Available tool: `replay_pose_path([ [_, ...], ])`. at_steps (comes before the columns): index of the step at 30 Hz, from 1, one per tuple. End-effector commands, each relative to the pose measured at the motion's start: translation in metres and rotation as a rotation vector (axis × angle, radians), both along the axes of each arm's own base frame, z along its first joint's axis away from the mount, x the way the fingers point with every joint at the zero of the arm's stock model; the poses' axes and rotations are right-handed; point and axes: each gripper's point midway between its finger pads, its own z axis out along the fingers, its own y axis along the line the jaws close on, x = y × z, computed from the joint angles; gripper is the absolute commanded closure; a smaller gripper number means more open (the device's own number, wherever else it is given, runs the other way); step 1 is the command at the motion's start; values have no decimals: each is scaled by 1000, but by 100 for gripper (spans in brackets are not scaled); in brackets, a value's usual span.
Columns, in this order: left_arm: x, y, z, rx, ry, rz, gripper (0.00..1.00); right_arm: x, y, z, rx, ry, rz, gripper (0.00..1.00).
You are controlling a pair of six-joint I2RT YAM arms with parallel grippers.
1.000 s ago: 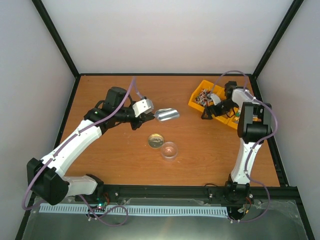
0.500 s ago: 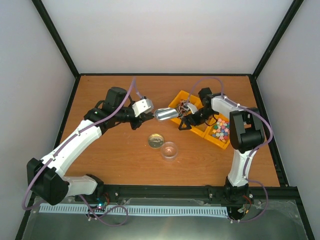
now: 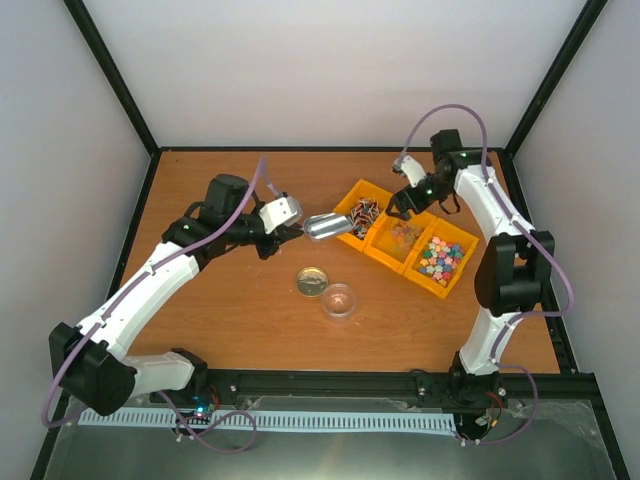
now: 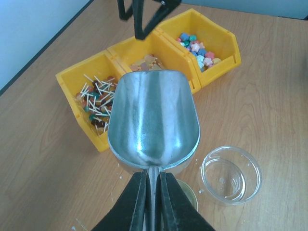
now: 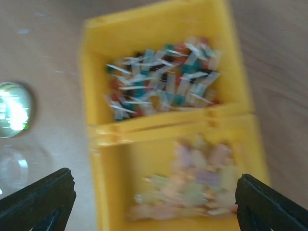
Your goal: Pack the candies
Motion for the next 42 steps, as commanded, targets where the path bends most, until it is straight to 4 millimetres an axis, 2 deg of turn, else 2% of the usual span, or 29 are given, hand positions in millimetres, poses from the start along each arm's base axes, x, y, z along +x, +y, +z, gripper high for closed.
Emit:
replay_pose_path([
  [1, -2, 6, 6, 6, 7, 23, 99, 34, -58, -28, -221, -32, -76, 11],
  [4, -2, 8, 3, 22, 26, 34, 99, 42, -72, -44, -280, -18, -87, 15],
  [11, 0, 12, -6, 57, 57, 62, 99, 43, -72, -77, -283, 43, -97, 30],
  [16, 4, 17, -12, 90, 65, 90, 99, 33, -63, -92, -220, 119, -118, 50],
  [20, 10, 21, -20, 137, 82, 118, 99, 28, -54, -90, -162, 152, -153, 66],
  [25, 19, 25, -34, 201, 122, 144, 99, 26, -45, -84, -129, 148, -169, 74],
  [34, 38, 21, -55, 407, 138, 205, 99, 11, -25, -92, -128, 168, -223, 90],
  [36, 44, 19, -60, 454, 138, 220, 99, 9, -21, -93, -119, 165, -223, 91],
  [42, 72, 24, -54, 549, 81, 268, 99, 9, -17, -91, -110, 139, -190, 95],
])
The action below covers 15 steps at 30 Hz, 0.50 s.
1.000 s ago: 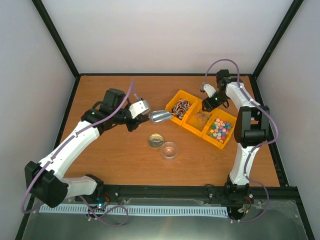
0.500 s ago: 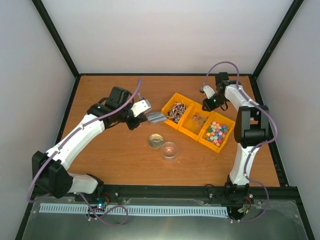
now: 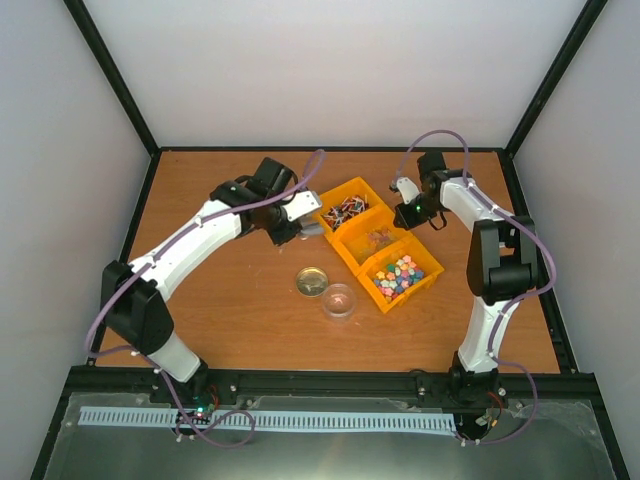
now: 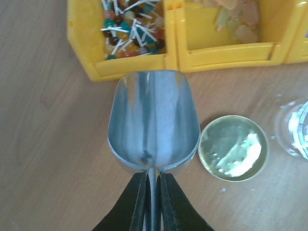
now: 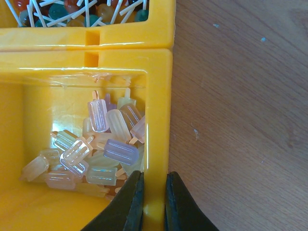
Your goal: Pack the candies
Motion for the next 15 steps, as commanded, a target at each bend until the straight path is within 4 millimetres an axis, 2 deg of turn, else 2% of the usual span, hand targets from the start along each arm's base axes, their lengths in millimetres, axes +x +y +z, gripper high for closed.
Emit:
replay_pose_path([
  [1, 20, 8, 19, 84, -72, 29, 99, -6, 7, -2, 12, 6, 22, 96],
  [9, 38, 0, 16, 130, -64, 2, 99, -19, 21, 1, 32, 3, 97, 97],
  [15, 48, -6, 14, 172, -38, -36, 99, -17, 25, 5, 33, -14, 74, 97],
])
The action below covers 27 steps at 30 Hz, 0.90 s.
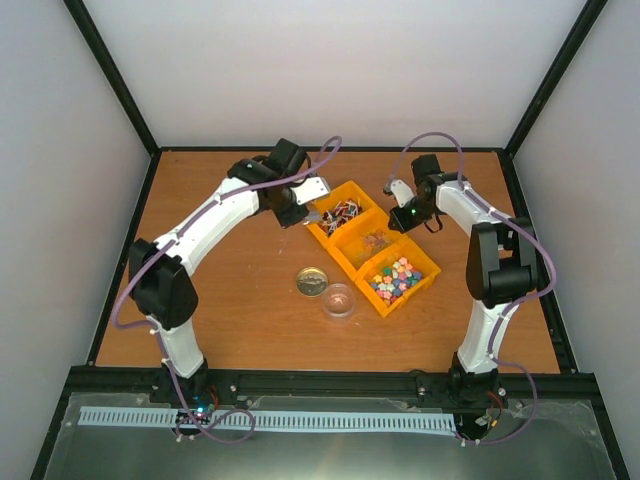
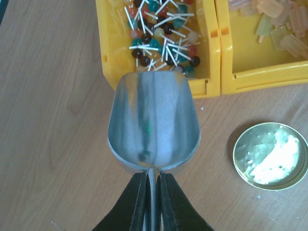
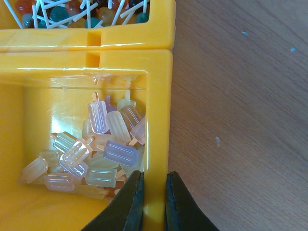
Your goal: Pack the candies
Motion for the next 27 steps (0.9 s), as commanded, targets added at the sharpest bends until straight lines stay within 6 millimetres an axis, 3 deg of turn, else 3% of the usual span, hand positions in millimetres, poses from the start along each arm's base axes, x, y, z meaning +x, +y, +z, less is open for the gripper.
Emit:
replay_pose_path([
  [1, 8, -3, 7, 50, -2, -46, 99, -9, 13, 5, 28, 5, 21, 97],
  [9, 16, -6, -1, 117, 59, -79, 99, -2, 14, 16, 29, -31, 12, 97],
  [27, 36, -19, -30, 226, 147, -103, 99, 1, 16, 16, 36, -46, 7, 97],
])
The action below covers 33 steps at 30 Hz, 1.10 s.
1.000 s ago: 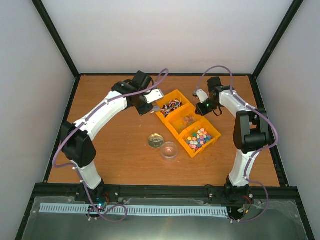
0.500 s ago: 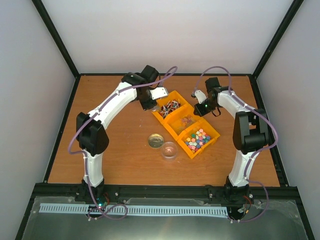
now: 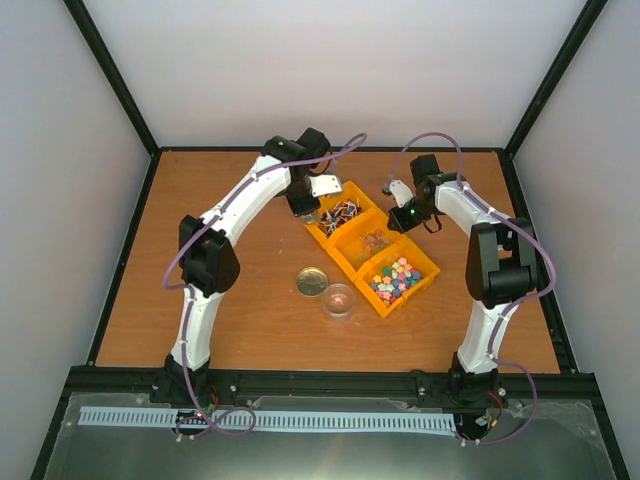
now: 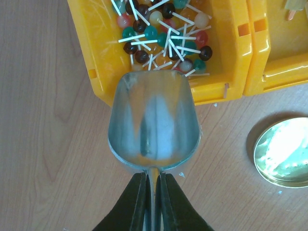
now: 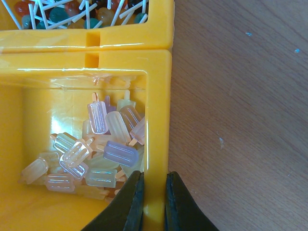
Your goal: Pack the candies
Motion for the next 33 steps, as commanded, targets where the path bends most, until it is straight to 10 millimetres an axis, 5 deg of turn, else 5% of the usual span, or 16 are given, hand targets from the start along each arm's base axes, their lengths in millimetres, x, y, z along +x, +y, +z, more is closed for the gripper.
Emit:
replay_pose_path([
  [1, 2, -4, 0, 45, 3, -41, 99, 3, 11, 17, 35, -48, 6, 97],
  [19, 6, -23, -58, -138, -39, -45, 99, 2, 13, 15, 41, -47, 18, 97],
  [33, 28, -41, -60, -513, -131, 6, 99, 2, 12, 6, 31, -26, 16, 97],
])
